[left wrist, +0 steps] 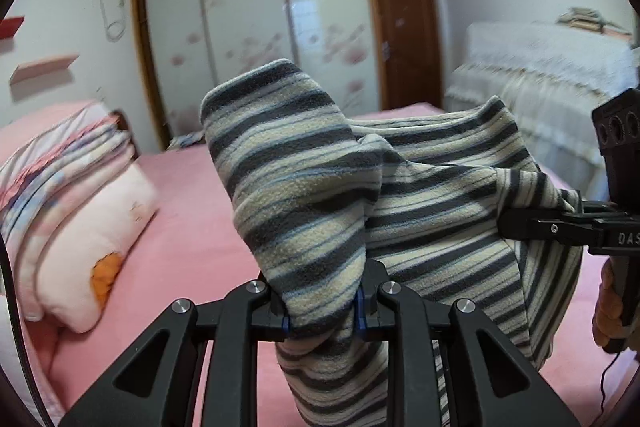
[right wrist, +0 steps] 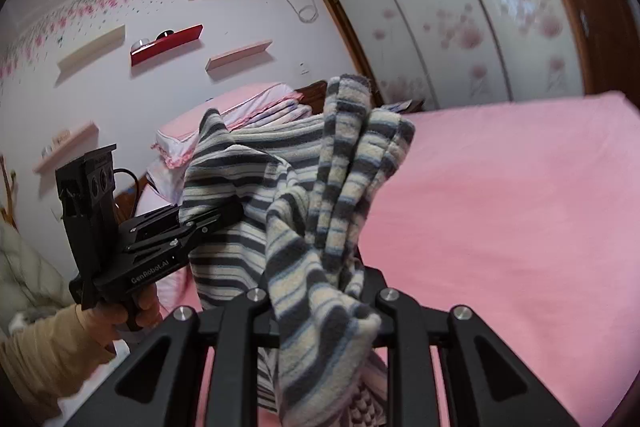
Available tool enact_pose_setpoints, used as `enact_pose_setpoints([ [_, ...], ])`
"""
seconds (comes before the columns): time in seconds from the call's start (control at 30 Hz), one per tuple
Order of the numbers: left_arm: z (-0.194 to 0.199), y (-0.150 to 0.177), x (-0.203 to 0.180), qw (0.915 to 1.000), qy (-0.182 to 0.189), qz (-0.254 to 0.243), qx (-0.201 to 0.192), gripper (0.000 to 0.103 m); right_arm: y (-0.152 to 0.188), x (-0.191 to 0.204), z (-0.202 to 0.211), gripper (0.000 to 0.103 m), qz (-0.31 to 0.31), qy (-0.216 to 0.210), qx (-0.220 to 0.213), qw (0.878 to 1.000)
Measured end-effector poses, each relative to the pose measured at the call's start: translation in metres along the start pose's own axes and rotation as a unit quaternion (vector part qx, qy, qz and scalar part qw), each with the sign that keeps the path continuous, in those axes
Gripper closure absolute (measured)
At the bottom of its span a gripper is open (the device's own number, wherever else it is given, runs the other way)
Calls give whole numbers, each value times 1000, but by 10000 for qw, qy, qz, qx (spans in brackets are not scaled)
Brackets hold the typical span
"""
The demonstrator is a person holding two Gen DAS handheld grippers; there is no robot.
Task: Fold small clothes
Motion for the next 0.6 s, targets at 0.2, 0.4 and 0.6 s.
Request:
enact_pose_setpoints([
  [0.2,-93,29,67,9968,-250,98,754,82,14,-4,-122,82,-564,-323,291,9975],
  [0.4,-210,71,101,9900,-230,369,1339,82,44,-59,-219,82,-1129,-133,606,9917],
  [0.6,-294,104,95,9855,-145,393,1644,82,56,-132,-277,82,-1471,383,855,9847],
])
Point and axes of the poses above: each gripper's, at about its wrist camera, not at the fingertips, and z roughly against the way its jaws point, x to its left, y to its underside, the point moved 6 cm from there along -z, roughly the way its jaws point, and after that the axes turned 3 degrees about -y, right-handed, at the moved point
